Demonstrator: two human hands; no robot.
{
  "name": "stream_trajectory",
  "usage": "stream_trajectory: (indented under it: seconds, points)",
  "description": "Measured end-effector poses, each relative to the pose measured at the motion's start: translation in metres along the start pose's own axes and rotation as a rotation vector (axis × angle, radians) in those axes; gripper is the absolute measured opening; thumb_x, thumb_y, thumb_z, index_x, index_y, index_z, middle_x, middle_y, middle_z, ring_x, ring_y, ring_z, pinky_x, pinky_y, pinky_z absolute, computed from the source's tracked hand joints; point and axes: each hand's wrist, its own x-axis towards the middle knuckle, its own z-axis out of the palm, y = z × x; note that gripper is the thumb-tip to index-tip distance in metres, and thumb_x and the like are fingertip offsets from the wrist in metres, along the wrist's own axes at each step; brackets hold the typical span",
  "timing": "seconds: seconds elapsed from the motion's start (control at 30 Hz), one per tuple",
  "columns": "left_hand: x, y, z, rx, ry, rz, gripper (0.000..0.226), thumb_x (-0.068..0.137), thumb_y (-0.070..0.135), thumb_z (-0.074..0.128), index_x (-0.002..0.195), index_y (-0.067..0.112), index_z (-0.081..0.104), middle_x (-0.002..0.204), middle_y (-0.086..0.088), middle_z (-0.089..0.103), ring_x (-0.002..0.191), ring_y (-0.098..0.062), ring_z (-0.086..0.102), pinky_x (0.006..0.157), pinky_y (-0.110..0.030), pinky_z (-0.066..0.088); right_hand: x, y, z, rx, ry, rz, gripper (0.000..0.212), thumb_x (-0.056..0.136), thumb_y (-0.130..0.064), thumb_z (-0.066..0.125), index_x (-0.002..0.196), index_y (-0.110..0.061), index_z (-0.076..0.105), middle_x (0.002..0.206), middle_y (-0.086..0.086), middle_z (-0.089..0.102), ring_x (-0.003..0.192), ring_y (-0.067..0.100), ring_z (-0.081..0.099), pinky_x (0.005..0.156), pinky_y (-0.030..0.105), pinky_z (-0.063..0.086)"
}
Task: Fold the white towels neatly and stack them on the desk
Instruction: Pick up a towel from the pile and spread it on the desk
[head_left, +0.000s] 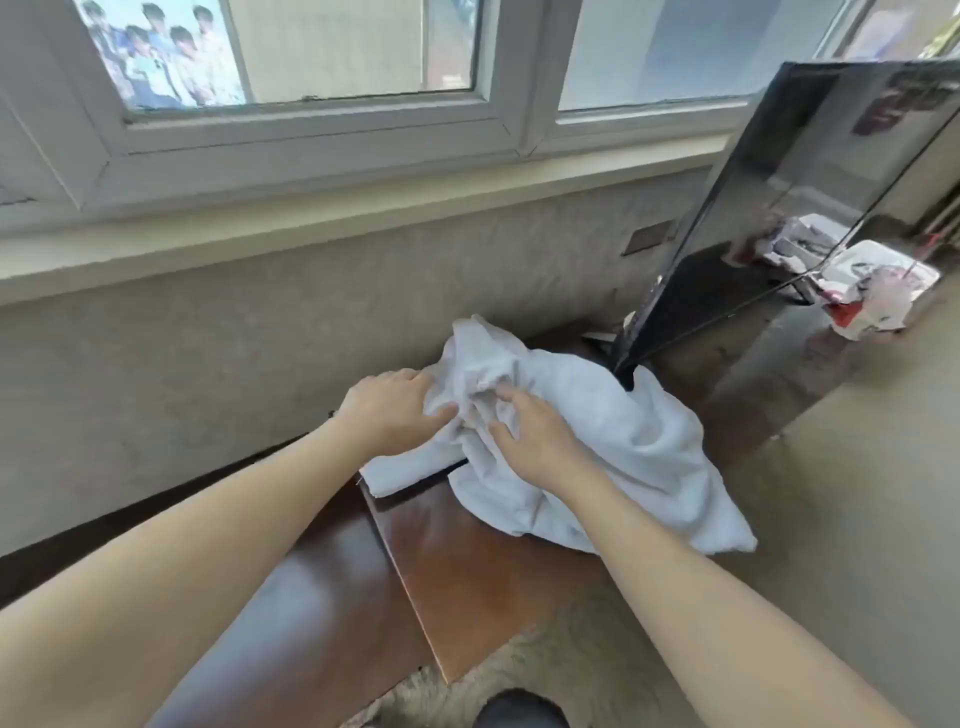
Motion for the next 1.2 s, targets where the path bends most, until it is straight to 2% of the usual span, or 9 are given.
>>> stream_trajectory:
  seconds: [0.2,0.33,0.47,0.53,0.6,0.8,0.93,1.03,1.2]
  points:
    - [0.037,0.044,0.004,0.049,-0.026,0.167,0.065,0.097,0.065,0.031,0.145,0.023,0.045,0.144,0.001,0.051,0.127,-0.023,0.051,0.096,-0.038,0.043,-0.001,0.048,-0.028,-0.045,0.146,0.126,0.044,0.102,-0.029,0.052,0.143,-0.014,0.047,0.145,0.003,0.048,0.137,0.021,0.041,0.108,0.029,0.034]
    - [0.063,0.066,0.01,0.054,0.126,0.147,0.056,0.097,0.06,0.03,0.124,0.018,0.057,0.126,-0.002,0.057,0.111,-0.024,0.055,0.088,-0.036,0.042,0.02,0.073,-0.044,-0.057,0.191,0.178,0.048,0.101,-0.027,0.052,0.145,-0.011,0.044,0.151,0.006,0.043,0.14,0.022,0.038,0.112,0.032,0.032]
    - [0.088,0.084,0.017,0.098,0.251,0.195,0.049,0.096,0.055,0.041,0.117,0.014,0.056,0.127,-0.006,0.049,0.115,-0.026,0.049,0.093,-0.035,0.039,0.036,0.098,-0.051,-0.114,0.203,0.197,0.05,0.101,-0.026,0.054,0.145,-0.007,0.044,0.149,0.01,0.044,0.14,0.026,0.036,0.112,0.033,0.03]
    - [0.101,0.092,0.019,0.117,0.218,0.226,0.051,0.097,0.054,0.042,0.126,0.014,0.054,0.147,-0.011,0.04,0.134,-0.03,0.04,0.106,-0.038,0.036,0.043,0.112,-0.054,-0.146,0.201,0.205,0.051,0.101,-0.028,0.054,0.146,-0.007,0.043,0.149,0.01,0.044,0.14,0.026,0.035,0.113,0.034,0.031]
    - [0.114,0.102,0.023,0.18,0.171,0.27,0.056,0.101,0.053,0.039,0.139,0.013,0.048,0.16,-0.011,0.026,0.147,-0.029,0.025,0.117,-0.039,0.022,0.05,0.126,-0.056,-0.18,0.19,0.204,0.053,0.1,-0.031,0.055,0.146,-0.008,0.042,0.147,0.009,0.046,0.138,0.026,0.037,0.111,0.035,0.033]
    - [0.144,0.132,0.054,0.238,-0.056,0.309,0.074,0.1,0.063,0.032,0.154,0.014,0.029,0.162,-0.006,0.025,0.148,-0.023,0.024,0.121,-0.038,0.016,0.066,0.16,-0.049,-0.162,0.085,0.294,0.072,0.096,-0.055,0.053,0.152,-0.021,0.024,0.146,0.007,0.047,0.124,0.032,0.053,0.099,0.044,0.046]
    - [0.16,0.142,0.079,0.312,-0.084,0.247,0.084,0.098,0.069,0.02,0.158,0.011,0.013,0.164,-0.007,0.021,0.15,-0.024,0.019,0.122,-0.041,0.016,0.075,0.175,-0.039,-0.189,0.113,0.297,0.073,0.096,-0.061,0.049,0.15,-0.015,0.03,0.141,0.007,0.051,0.123,0.031,0.052,0.099,0.041,0.043]
    - [0.172,0.144,0.091,0.36,-0.03,0.257,0.091,0.091,0.075,0.005,0.154,0.012,0.025,0.152,-0.008,0.038,0.14,-0.024,0.035,0.116,-0.041,0.025,0.08,0.181,-0.035,-0.297,0.167,0.268,0.067,0.096,-0.065,0.041,0.136,-0.012,0.046,0.127,0.007,0.058,0.11,0.031,0.056,0.088,0.04,0.045]
    - [0.182,0.143,0.105,0.321,0.09,0.258,0.086,0.089,0.072,0.001,0.127,0.014,0.053,0.114,-0.003,0.059,0.106,-0.024,0.058,0.099,-0.038,0.04,0.087,0.194,-0.021,-0.353,0.359,0.08,0.047,0.095,-0.052,0.049,0.091,-0.006,0.06,0.078,0.01,0.058,0.06,0.032,0.058,0.049,0.038,0.045]
